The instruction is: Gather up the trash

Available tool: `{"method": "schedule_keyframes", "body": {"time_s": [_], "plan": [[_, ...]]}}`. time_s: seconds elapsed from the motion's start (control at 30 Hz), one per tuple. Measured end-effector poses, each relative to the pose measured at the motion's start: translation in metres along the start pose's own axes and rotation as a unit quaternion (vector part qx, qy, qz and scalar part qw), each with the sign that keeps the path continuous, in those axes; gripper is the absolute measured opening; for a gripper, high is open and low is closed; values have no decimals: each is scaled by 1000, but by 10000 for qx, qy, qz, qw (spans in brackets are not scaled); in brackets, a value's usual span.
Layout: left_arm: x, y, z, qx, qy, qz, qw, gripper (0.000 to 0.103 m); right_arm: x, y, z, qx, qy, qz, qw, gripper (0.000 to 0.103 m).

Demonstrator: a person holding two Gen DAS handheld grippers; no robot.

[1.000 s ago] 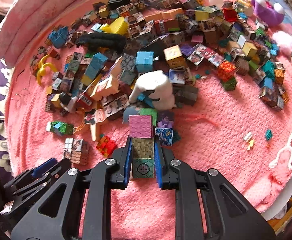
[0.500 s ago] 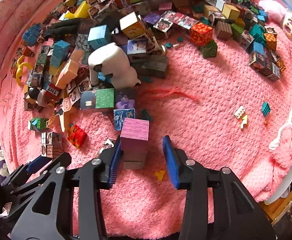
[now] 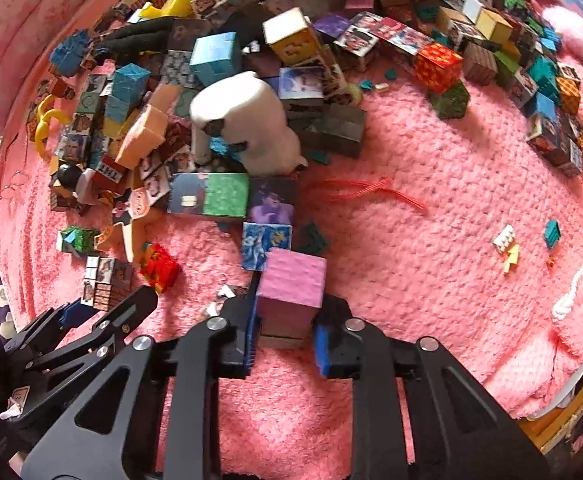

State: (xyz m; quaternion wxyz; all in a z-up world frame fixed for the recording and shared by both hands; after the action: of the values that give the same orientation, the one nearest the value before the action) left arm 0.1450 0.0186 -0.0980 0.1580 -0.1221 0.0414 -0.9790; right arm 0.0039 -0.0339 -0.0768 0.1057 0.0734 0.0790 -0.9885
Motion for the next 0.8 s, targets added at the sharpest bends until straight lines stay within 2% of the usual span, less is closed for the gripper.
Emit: {"method": "schedule_keyframes", "body": {"time_s": [0.17,0.33,0.5,0.67,0.8], "plan": [[-14,1,12,158,-151,179,9996,43,-11,2,6,89,106,54,9999,18],[-3,1,21,299,-315,34,9990,43,-14,0,20,287,223,156,9992,18],[5,2,37,559,-636,-3,9964,42,-8,-3,30,467,297,71,9984,18],[21,-2,49,779,-575,-293,9949,42,-7,-6,40,648,398,66,9971,18],[14,-6,48,680,-343,-208,9969,42,0,-11,49,734,382,62,9965,18]]}}
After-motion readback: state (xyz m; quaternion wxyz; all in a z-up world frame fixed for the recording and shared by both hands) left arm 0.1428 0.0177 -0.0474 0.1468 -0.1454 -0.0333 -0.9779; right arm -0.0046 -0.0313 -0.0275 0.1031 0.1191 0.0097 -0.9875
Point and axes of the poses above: each gripper's, at about its wrist camera, not at the fingertips, and z roughly against the way its jaws point, x to its right, y to its top, the point moved 7 cm from there along -z, roughly the way its jaws point, and after that the axes turned 8 degrees about -x, right-handed, at the moved point
